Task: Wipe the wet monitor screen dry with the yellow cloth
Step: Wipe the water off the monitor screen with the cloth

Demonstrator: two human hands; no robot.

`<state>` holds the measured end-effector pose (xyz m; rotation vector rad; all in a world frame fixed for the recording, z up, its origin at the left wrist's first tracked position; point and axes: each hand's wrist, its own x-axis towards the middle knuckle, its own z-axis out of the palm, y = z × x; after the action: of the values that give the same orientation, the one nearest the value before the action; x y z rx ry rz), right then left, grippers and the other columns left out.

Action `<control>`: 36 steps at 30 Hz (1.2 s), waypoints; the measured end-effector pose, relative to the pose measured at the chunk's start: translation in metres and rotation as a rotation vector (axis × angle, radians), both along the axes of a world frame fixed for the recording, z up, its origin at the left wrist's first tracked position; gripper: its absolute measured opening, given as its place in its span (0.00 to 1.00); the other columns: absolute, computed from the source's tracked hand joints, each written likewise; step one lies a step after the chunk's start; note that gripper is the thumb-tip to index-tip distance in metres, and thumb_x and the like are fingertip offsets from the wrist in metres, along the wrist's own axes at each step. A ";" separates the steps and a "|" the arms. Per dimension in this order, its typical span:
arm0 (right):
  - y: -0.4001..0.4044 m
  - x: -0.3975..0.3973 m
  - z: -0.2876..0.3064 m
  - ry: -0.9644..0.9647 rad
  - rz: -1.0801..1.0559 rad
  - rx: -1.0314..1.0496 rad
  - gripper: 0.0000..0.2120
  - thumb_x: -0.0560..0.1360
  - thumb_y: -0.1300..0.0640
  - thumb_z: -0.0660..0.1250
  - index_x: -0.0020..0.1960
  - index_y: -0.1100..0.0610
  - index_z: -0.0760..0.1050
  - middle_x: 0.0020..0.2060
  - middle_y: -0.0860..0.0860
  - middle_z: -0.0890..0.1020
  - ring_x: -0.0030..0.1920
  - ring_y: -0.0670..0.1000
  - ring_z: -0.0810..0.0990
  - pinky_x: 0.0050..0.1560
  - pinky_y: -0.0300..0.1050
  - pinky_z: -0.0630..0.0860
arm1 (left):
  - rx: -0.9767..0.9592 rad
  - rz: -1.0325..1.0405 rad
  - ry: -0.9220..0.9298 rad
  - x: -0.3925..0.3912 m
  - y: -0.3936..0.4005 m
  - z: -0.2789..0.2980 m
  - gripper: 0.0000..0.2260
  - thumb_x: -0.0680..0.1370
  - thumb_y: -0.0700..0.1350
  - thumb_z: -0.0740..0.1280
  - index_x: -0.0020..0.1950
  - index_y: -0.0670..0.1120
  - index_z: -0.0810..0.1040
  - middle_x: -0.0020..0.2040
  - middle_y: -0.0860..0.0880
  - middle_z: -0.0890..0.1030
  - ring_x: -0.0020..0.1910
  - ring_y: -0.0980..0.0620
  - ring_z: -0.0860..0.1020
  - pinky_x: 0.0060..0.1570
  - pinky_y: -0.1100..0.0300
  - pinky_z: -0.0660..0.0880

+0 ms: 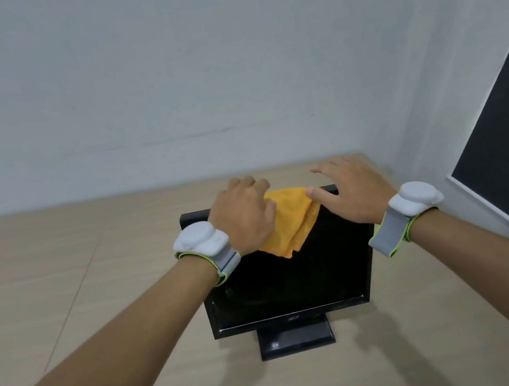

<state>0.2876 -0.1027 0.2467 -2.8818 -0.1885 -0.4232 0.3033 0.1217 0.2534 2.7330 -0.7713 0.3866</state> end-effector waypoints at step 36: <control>-0.066 0.073 -0.077 0.063 -0.418 1.389 0.13 0.59 0.47 0.68 0.34 0.57 0.76 0.36 0.57 0.75 0.39 0.55 0.73 0.41 0.51 0.69 | 0.178 0.287 -0.519 0.051 0.076 -0.112 0.18 0.75 0.41 0.63 0.65 0.44 0.71 0.59 0.45 0.73 0.60 0.39 0.70 0.59 0.48 0.64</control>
<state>0.3608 -0.1690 0.1693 -1.5254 0.5257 -0.3181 0.3539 0.1978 0.1418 2.9483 -0.5393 1.1750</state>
